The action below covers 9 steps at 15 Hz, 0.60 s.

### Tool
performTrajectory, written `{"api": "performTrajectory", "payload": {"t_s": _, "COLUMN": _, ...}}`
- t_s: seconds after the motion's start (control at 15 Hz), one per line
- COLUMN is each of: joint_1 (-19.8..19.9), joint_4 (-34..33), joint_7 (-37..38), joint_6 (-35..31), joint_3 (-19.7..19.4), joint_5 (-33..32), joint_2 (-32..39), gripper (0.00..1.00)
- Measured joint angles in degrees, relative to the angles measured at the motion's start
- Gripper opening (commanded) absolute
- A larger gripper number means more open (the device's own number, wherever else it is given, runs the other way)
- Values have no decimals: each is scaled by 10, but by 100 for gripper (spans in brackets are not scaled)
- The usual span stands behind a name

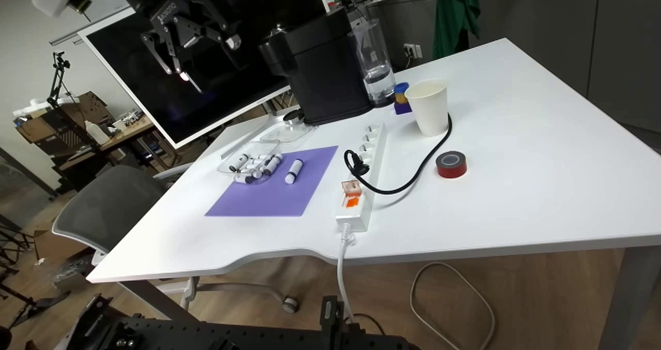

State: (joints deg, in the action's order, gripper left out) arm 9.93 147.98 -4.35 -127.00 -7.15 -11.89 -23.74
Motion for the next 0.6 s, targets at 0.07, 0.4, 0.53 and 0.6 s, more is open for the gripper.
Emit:
{"api": "performTrajectory", "payload": {"t_s": 0.07, "joint_1": 0, "joint_4": 1, "joint_7": -7, "joint_6": -7, "joint_3": 0, "joint_5": -1, "joint_2": 5, "gripper": 66}}
{"api": "performTrajectory", "payload": {"t_s": 0.4, "joint_1": 3, "joint_4": 6, "joint_7": -64, "joint_6": -85, "joint_3": -27, "joint_5": -3, "joint_2": 78, "gripper": 31}}
{"api": "performTrajectory", "payload": {"t_s": 0.53, "joint_1": 5, "joint_4": 6, "joint_7": -95, "joint_6": -118, "joint_3": -42, "joint_5": -2, "joint_2": 118, "gripper": 17}}
{"api": "performTrajectory", "payload": {"t_s": 0.6, "joint_1": 6, "joint_4": 5, "joint_7": -109, "joint_6": -132, "joint_3": -48, "joint_5": -2, "joint_2": 139, "gripper": 11}}
